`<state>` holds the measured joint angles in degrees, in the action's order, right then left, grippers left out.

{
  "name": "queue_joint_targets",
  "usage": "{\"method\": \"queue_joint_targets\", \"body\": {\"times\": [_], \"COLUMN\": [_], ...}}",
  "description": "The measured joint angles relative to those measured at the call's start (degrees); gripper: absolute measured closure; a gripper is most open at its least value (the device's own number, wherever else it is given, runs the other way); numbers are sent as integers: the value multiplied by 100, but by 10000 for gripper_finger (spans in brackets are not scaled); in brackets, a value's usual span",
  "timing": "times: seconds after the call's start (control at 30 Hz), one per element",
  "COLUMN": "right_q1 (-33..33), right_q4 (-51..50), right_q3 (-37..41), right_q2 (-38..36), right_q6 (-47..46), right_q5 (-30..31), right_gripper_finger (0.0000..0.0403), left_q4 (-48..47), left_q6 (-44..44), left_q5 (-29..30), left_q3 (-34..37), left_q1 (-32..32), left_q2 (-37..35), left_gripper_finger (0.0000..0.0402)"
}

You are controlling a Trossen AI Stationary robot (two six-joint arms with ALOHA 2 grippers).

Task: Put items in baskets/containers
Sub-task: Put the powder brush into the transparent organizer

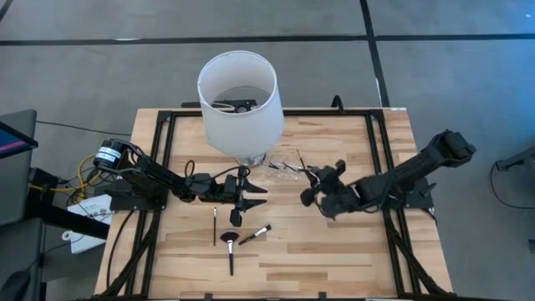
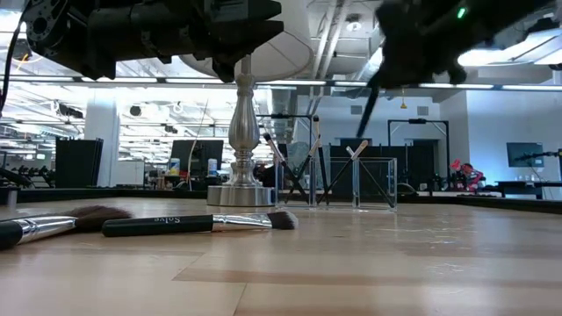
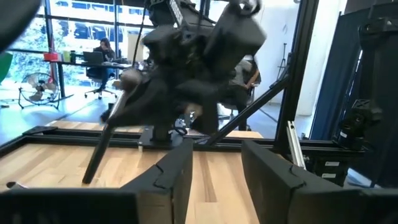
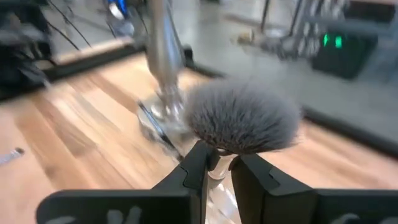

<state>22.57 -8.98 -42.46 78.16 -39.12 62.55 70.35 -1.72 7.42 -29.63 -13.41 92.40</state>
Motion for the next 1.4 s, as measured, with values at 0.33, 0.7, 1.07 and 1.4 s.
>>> {"method": "queue_joint_targets", "body": {"times": [0.33,0.7,1.07,1.4], "right_q1": [-810,-1263,-1023,-882], "right_q4": [-391,-132,-82,119], "right_q3": [0,-22,7,7], "right_q2": [658,1222,841,-76], "right_q6": [-606,-606,-100,666], "right_q5": [-1177,-1871,-1972,-1608], "right_gripper_finger": [363,335,261,223], "left_q4": [-92,-116,-343,-348], "left_q6": [-68,-68,-68,-72], "left_q5": [0,0,0,0], "left_q3": [0,2,7,7], "left_q1": [0,0,0,-226], "left_q2": [0,0,-2,-2], "left_gripper_finger": [278,283,284,284]}}
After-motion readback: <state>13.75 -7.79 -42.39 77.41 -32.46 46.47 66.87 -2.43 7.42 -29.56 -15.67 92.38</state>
